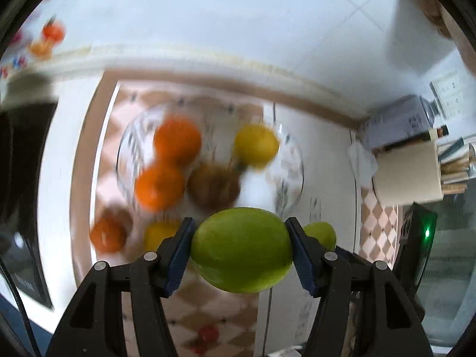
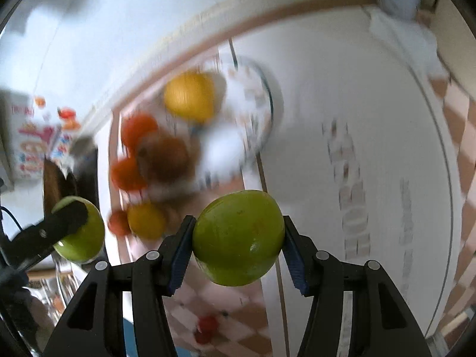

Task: Organize fruits
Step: 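Place the green apple on the plate with the left tool while the right places its apple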

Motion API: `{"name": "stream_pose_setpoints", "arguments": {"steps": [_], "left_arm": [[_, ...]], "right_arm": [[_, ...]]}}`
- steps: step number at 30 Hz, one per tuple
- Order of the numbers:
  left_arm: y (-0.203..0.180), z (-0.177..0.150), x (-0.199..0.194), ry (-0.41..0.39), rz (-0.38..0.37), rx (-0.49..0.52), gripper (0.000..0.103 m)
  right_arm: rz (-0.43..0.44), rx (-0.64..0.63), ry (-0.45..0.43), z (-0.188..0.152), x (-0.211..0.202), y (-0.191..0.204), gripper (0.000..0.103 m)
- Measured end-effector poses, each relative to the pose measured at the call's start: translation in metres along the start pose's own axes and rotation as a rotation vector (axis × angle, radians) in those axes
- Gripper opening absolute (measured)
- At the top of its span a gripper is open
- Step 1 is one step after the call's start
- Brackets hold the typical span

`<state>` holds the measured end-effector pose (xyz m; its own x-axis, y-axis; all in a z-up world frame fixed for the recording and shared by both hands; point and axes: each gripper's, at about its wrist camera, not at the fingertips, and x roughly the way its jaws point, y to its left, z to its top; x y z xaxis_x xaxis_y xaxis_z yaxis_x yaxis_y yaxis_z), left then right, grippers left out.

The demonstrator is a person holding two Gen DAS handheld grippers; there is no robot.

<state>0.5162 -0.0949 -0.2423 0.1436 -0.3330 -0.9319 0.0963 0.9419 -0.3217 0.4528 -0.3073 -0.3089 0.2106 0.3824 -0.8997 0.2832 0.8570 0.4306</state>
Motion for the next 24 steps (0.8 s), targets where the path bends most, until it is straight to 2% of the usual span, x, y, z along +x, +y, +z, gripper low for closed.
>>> {"name": "stream_pose_setpoints", "arguments": {"steps": [3, 5, 8, 13, 20, 22, 23, 24], "left_arm": [[-0.008, 0.041, 0.015, 0.005, 0.058, 0.037, 0.059], [-0.01, 0.069, 0.036, 0.046, 0.091, 0.05, 0.059], [-0.004, 0.092, 0.066, 0.115, 0.118, 0.06, 0.059], [0.0, 0.106, 0.097, 0.186, 0.168, 0.073, 0.059], [0.012, 0.113, 0.116, 0.235, 0.203, 0.041, 0.06], [0.016, 0.115, 0.113, 0.236, 0.188, 0.022, 0.063], [0.017, 0.116, 0.11, 0.232, 0.17, 0.013, 0.068], [0.018, 0.118, 0.107, 0.224, 0.169, 0.009, 0.078]], "right_arm": [[0.002, 0.007, -0.01, 0.029, 0.007, 0.005, 0.059], [-0.016, -0.008, -0.008, 0.049, 0.017, 0.011, 0.059], [-0.047, -0.037, 0.01, 0.063, 0.032, 0.018, 0.059], [-0.09, -0.061, 0.05, 0.07, 0.055, 0.021, 0.059], [-0.071, -0.058, 0.1, 0.075, 0.073, 0.021, 0.059], [-0.076, -0.066, 0.113, 0.077, 0.074, 0.023, 0.062], [-0.069, -0.066, 0.112, 0.077, 0.072, 0.023, 0.066], [-0.064, -0.068, 0.108, 0.077, 0.07, 0.025, 0.076]]}}
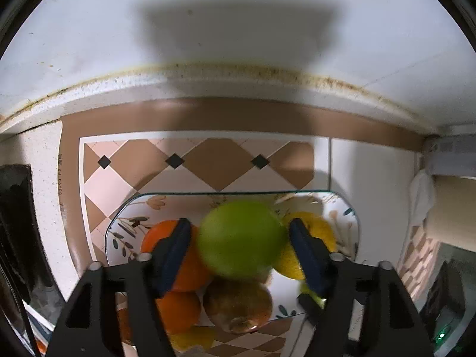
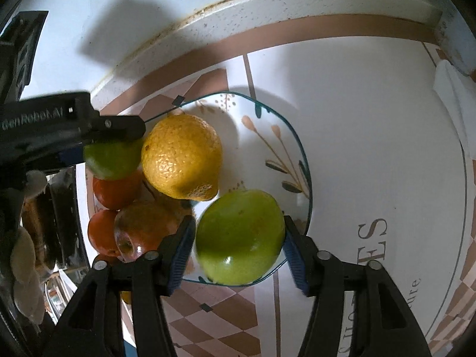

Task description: Organize fruits

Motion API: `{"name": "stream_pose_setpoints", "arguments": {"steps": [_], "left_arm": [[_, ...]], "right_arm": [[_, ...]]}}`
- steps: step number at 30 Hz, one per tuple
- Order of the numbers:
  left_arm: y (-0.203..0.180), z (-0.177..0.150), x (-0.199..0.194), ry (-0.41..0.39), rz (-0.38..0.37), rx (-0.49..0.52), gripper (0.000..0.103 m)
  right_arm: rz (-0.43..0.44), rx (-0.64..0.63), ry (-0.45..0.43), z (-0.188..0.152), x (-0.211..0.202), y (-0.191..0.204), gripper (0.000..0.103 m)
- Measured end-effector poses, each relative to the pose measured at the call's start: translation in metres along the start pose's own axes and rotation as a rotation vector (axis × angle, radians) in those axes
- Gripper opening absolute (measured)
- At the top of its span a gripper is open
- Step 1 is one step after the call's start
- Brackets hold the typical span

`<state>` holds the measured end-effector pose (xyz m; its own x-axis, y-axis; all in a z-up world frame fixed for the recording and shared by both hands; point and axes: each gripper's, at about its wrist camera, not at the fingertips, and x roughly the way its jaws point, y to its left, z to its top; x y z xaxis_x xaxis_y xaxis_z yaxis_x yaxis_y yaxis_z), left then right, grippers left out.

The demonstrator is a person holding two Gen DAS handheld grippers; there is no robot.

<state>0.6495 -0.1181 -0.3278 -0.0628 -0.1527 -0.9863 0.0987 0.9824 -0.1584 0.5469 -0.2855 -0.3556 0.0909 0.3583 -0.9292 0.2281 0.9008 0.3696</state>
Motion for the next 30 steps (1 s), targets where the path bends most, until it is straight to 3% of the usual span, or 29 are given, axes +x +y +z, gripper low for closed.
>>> {"name": "stream_pose_setpoints", "arguments": {"steps": [1, 3, 7, 16, 30], "left_arm": [[0.002, 0.0, -0.005, -0.012, 0.006, -0.002, 0.083], [0.006, -0.001, -0.011, -0.021, 0.003, -0.004, 0.087], [0.019, -0.011, -0.025, -0.048, 0.024, -0.009, 0.088], [0.052, -0.076, -0.052, -0.104, 0.107, -0.01, 0.087], [0.045, -0.176, -0.12, -0.356, 0.151, 0.022, 0.087]], "right_arm": [[-0.007, -0.003, -0.009, 0.0, -0.004, 0.003, 0.086], [-0.032, -0.015, -0.024, 0.0, -0.01, 0.007, 0.094], [-0.103, -0.039, -0.052, -0.003, -0.023, 0.013, 0.094], [-0.228, -0.088, -0.118, -0.024, -0.054, 0.019, 0.094], [-0.249, -0.179, -0.271, -0.091, -0.121, 0.057, 0.094]]}}
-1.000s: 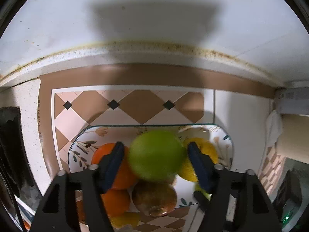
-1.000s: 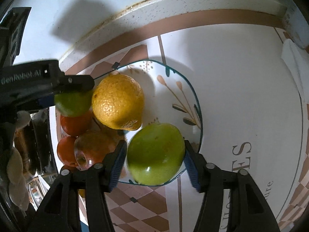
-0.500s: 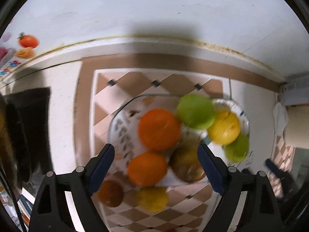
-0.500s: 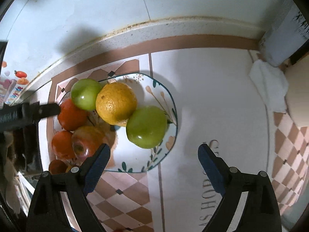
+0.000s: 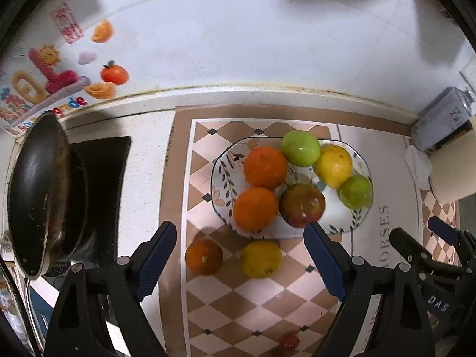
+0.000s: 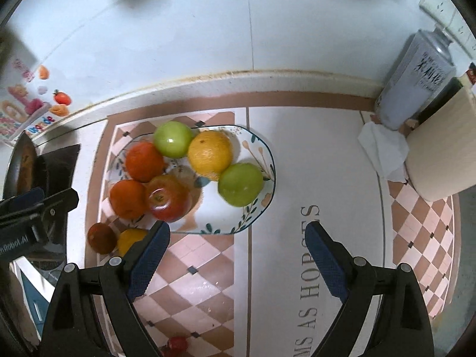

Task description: Organize fruits

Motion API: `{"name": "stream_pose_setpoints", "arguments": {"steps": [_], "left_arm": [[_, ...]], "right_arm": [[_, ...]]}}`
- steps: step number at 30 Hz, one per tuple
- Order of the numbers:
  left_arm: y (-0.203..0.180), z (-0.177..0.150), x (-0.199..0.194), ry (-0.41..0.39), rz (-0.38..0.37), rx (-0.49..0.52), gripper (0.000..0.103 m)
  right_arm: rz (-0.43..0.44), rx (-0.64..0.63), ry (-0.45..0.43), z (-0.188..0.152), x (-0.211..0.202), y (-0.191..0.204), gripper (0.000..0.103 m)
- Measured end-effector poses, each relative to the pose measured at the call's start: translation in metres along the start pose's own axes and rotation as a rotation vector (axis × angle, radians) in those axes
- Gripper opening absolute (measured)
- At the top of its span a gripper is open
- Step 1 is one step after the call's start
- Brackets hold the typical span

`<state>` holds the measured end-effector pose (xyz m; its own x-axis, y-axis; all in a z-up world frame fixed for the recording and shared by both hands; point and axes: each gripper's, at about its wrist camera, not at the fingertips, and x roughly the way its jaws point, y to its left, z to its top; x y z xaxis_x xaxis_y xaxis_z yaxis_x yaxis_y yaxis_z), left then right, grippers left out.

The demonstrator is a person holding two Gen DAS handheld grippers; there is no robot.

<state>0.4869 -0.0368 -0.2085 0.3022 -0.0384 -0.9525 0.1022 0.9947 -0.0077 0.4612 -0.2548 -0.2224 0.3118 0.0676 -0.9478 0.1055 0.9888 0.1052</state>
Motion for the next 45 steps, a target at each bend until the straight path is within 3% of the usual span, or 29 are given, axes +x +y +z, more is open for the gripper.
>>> {"name": "stream_pose_setpoints", "arguments": {"steps": [17, 30, 33, 36, 39, 45], "left_arm": [[0.001, -0.084, -0.109, -0.226, 0.01, -0.002, 0.087], [0.004, -0.11, -0.146, -0.324, 0.015, -0.033, 0.087], [0.007, -0.108, -0.144, -0.324, 0.018, -0.047, 0.087], [0.012, -0.104, -0.137, -0.313, 0.024, -0.059, 0.088], [0.02, -0.099, -0.124, -0.292, 0.044, -0.069, 0.103], [0.054, -0.088, -0.076, -0.227, 0.209, -0.111, 0.103]], "right_arm": [[0.016, -0.027, -0.196, -0.073, -0.121, 0.014, 0.094], [0.032, -0.025, -0.278, -0.102, -0.169, 0.014, 0.094], [0.049, -0.006, -0.283, -0.1, -0.168, 0.011, 0.094], [0.078, 0.013, -0.277, -0.094, -0.156, 0.007, 0.102], [0.099, 0.006, -0.236, -0.086, -0.131, 0.009, 0.102], [0.172, -0.014, -0.079, -0.073, -0.052, 0.032, 0.102]]}}
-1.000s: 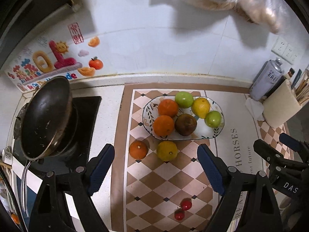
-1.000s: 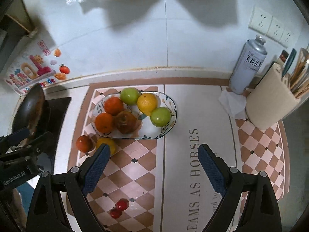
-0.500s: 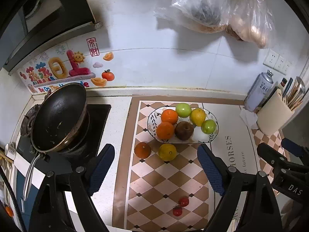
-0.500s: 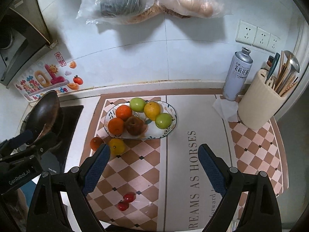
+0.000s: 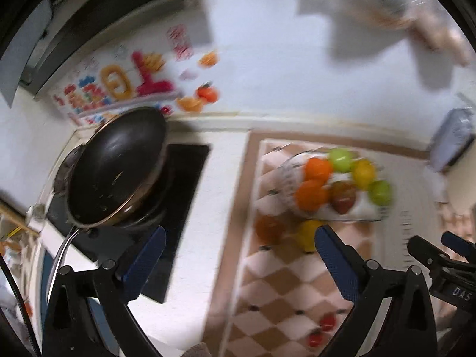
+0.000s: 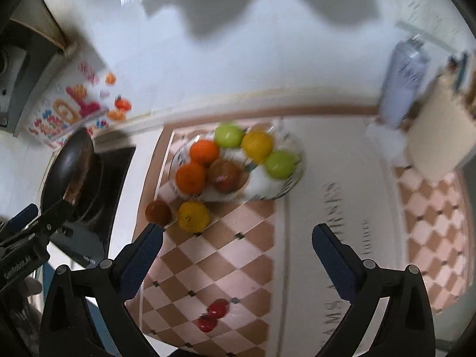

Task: Organize fruits
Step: 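Grasp the dark orange with the left tool while the right tool grasps the yellow grapefruit, then place the dark orange on the plate with the left tool while the right places the grapefruit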

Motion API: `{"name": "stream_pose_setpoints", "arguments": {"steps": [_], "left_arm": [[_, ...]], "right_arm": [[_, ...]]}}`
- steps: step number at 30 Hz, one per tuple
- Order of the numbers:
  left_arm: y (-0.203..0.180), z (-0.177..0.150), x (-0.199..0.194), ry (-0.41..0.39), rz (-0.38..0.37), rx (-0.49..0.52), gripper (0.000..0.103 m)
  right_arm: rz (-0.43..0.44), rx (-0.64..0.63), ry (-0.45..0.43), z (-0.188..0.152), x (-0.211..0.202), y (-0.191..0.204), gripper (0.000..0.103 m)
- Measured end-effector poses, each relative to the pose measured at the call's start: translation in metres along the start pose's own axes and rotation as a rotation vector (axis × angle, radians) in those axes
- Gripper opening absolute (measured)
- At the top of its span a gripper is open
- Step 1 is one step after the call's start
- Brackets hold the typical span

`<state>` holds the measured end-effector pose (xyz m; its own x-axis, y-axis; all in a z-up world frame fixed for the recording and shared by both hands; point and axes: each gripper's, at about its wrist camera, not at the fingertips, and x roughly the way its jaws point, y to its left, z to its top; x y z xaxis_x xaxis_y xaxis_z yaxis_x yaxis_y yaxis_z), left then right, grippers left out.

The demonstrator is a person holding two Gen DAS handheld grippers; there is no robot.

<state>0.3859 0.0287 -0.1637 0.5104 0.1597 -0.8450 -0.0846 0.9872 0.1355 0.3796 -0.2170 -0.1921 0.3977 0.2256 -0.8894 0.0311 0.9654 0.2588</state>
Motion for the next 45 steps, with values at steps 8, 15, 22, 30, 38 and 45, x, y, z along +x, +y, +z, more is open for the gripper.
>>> {"name": "stream_pose_setpoints", "arguments": {"steps": [8, 15, 22, 30, 38, 45], "left_arm": [[0.035, -0.011, 0.086, 0.19, 0.093, -0.087, 0.103], [0.046, -0.014, 0.14, 0.354, -0.019, -0.205, 0.103], [0.022, -0.011, 0.189, 0.486, -0.221, -0.272, 0.103], [-0.017, -0.005, 0.219, 0.506, -0.308, -0.191, 0.085], [-0.037, -0.011, 0.228, 0.509, -0.311, -0.103, 0.053], [-0.035, -0.006, 0.194, 0.45, -0.357, -0.127, 0.052]], "right_arm": [[0.115, 0.077, 0.227, 0.003, 0.145, 0.022, 0.102], [0.135, 0.065, 0.289, 0.002, 0.21, 0.047, 0.073], [0.111, 0.037, 0.286, -0.011, 0.197, 0.038, 0.062], [0.042, 0.082, 0.28, -0.021, 0.167, -0.01, 0.062], [0.034, 0.109, 0.284, -0.027, 0.164, -0.024, 0.062], [0.074, 0.166, 0.221, -0.011, 0.144, -0.034, 0.062]]}}
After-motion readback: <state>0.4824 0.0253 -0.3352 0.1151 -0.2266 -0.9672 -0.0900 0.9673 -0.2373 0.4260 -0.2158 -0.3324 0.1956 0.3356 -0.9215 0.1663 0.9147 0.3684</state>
